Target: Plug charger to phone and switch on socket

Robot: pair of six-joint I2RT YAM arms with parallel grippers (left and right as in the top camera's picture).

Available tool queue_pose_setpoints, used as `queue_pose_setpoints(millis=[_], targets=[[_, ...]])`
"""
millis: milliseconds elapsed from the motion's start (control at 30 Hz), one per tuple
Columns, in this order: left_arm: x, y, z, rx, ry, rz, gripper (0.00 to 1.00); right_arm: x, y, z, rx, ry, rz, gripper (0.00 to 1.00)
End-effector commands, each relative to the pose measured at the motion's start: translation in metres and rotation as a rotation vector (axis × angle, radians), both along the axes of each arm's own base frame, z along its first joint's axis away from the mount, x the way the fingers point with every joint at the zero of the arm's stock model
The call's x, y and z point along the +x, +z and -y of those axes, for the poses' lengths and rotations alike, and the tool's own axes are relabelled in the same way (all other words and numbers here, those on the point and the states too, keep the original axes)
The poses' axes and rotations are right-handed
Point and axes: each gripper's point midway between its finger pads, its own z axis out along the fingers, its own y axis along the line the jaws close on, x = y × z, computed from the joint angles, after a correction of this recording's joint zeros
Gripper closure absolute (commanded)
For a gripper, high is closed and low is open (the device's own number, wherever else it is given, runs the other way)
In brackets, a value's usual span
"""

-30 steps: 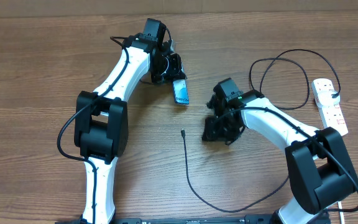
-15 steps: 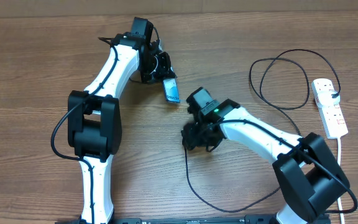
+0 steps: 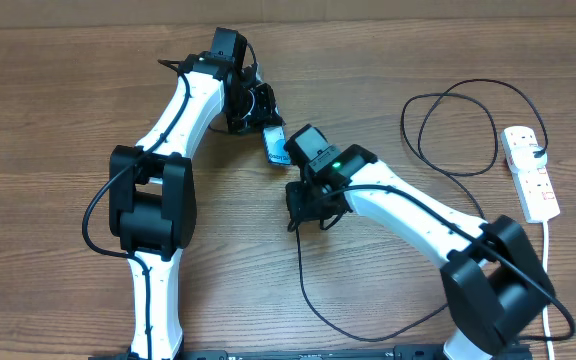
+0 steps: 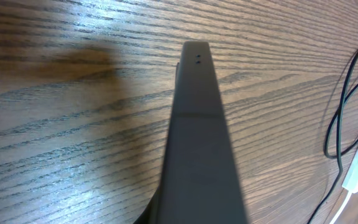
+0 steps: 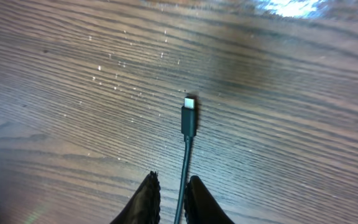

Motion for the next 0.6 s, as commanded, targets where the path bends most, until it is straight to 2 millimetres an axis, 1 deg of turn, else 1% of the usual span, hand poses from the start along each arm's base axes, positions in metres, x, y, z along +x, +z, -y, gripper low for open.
queue_pose_setpoints(millis=[0, 133, 233, 433, 567], targets=[[0.0, 0.008, 0.005, -0.027, -0.037, 0.022, 0.96, -0.003, -0.019, -0.006, -0.014, -0.052, -0.066, 0.89], [-0.001, 0.008, 0.005, -0.027, -0.04, 0.022, 0.96, -0.016, -0.045, -0.005, -0.039, -0.092, -0.17, 0.93], [-0.001, 0.008, 0.005, -0.026, -0.043, 0.022, 0.96, -0.024, -0.058, -0.003, -0.058, -0.091, -0.221, 0.94], [-0.001, 0.008, 0.005, -0.026, -0.043, 0.022, 0.96, -0.017, -0.059, 0.003, -0.061, -0.112, -0.223, 0.94], [-0.001, 0.008, 0.005, -0.026, -0.043, 0.022, 0.96, -0.01, -0.06, 0.021, -0.086, -0.145, -0.231, 0.94]])
